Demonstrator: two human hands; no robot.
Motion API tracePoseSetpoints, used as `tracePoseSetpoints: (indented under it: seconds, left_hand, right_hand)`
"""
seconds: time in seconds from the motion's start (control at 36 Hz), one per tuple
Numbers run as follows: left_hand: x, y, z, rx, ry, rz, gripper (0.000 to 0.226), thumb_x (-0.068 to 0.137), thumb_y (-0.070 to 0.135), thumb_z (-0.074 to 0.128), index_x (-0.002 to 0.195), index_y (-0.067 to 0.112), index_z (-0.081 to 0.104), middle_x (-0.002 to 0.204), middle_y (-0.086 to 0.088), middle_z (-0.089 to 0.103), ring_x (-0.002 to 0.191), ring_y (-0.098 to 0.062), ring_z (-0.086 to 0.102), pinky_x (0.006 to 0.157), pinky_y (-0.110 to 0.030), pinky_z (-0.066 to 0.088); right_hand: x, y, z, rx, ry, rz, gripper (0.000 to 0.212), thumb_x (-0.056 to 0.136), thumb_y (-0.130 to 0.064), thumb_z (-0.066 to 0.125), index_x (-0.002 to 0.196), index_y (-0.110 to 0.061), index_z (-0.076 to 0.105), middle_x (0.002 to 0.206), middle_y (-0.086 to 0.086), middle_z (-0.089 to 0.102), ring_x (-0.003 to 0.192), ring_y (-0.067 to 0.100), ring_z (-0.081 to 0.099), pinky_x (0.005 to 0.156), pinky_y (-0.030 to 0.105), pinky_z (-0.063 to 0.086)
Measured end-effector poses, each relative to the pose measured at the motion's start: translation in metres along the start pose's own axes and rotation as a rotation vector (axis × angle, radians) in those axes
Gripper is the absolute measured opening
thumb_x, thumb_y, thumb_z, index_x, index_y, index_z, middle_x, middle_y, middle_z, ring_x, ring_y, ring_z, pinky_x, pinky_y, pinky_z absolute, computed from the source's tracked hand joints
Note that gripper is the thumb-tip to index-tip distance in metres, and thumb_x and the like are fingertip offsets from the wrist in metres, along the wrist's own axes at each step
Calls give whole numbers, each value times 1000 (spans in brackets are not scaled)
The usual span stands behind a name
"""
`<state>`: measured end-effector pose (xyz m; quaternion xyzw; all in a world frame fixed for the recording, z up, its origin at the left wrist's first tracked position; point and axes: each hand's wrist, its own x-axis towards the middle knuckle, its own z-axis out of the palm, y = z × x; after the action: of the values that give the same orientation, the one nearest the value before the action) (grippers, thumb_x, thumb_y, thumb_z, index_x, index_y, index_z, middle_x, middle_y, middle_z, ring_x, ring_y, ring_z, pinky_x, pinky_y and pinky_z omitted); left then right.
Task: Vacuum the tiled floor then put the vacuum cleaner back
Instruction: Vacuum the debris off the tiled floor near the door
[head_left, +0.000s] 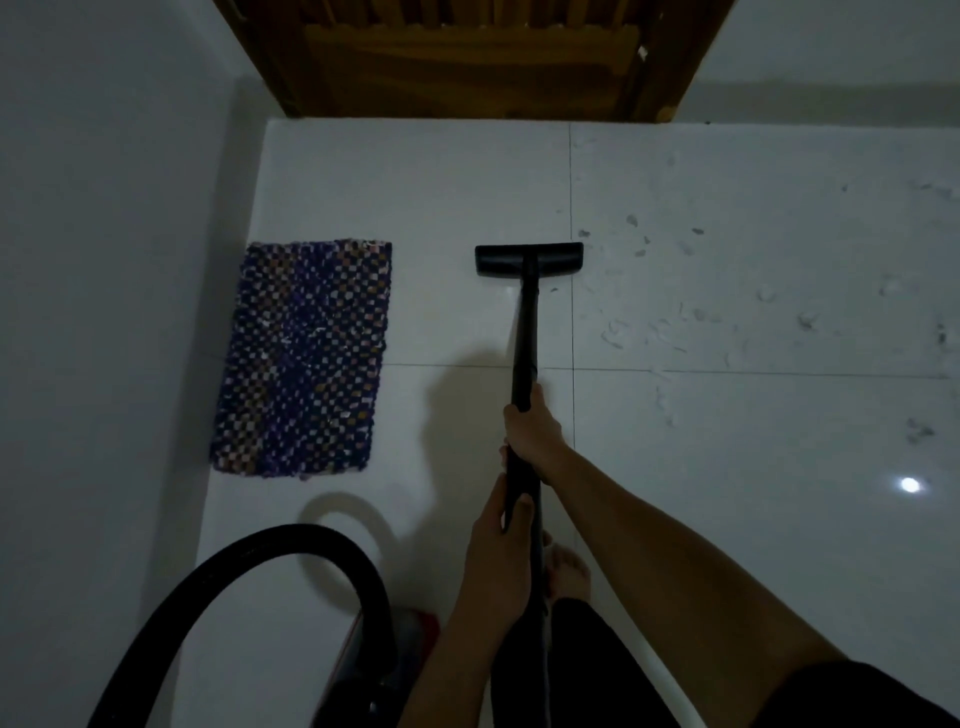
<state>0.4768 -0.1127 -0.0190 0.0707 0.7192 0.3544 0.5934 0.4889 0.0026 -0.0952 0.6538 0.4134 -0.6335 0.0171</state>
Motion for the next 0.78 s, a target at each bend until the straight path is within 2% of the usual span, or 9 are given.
tracePoseSetpoints:
  seconds: [0.08,0.25,0.31,0.33,0.39,0.44,0.58,0.69,0.78]
  left_hand:
    - [-8,-10,-2,6,-12,-36,43,100,27,39,142,26,37,138,-30,43,119,-56,44,101,-64,36]
    - [-28,-29,-10,-11,-21,3,45,99,27,40,144,26,34,138,-29,45,123,-48,46,104,-61,38]
    - [-33,-39,-13,8,-22,40,44,100,25,40,143,27,33,129,-26,55,114,-41,57,97,-51,49]
    - [-34,-45,-14,25,-21,54,44,100,23,39,143,27,33,116,-21,63,100,-33,64,83,-40,57]
    - [-41,-53,-14,29,-25,57,43,100,21,37,143,26,33,84,-8,64,68,-18,62,50,-19,52]
    - [-50,-59,-14,10,-32,34,43,101,20,37,143,25,33,74,-6,58,56,-14,54,40,-14,44]
    - [-68,-82,-6,47,-30,22,42,101,20,37,142,27,35,69,-10,56,38,-9,50,37,-19,43]
    - [-85,-102,3,35,-22,4,40,100,21,37,141,24,40,71,-6,60,52,-13,55,44,-23,45]
    - [-102,-117,11,1,-4,-6,38,100,22,39,138,25,43,77,-11,62,49,-17,54,50,-30,45]
  right_hand:
    - [-6,12,4,3,14,3,60,100,-21,37,153,-31,9,75,5,51,50,15,51,33,16,38]
    - [-22,34,14,43,34,-6,60,100,-21,38,152,-32,10,87,12,55,50,17,51,32,16,39]
    - [-27,42,17,54,33,-5,60,100,-21,39,152,-33,10,91,15,55,49,17,51,33,16,39]
    - [-29,45,18,61,31,-3,61,100,-21,39,152,-33,9,93,15,55,49,18,51,32,16,39]
    - [-34,53,20,64,25,-4,61,100,-21,38,152,-34,8,93,15,56,49,18,51,31,15,39]
    - [-41,62,21,55,23,-4,61,100,-21,38,152,-33,9,84,12,55,48,17,51,32,16,39]
    - [-56,88,20,19,10,2,60,100,-20,38,152,-33,10,89,14,54,49,17,51,35,18,40]
    - [-74,108,12,-28,-3,2,61,100,-19,37,152,-30,9,88,12,55,49,15,51,34,16,38]
    - [-91,126,9,-50,1,-1,61,100,-19,37,153,-29,9,85,11,55,49,16,51,31,13,36]
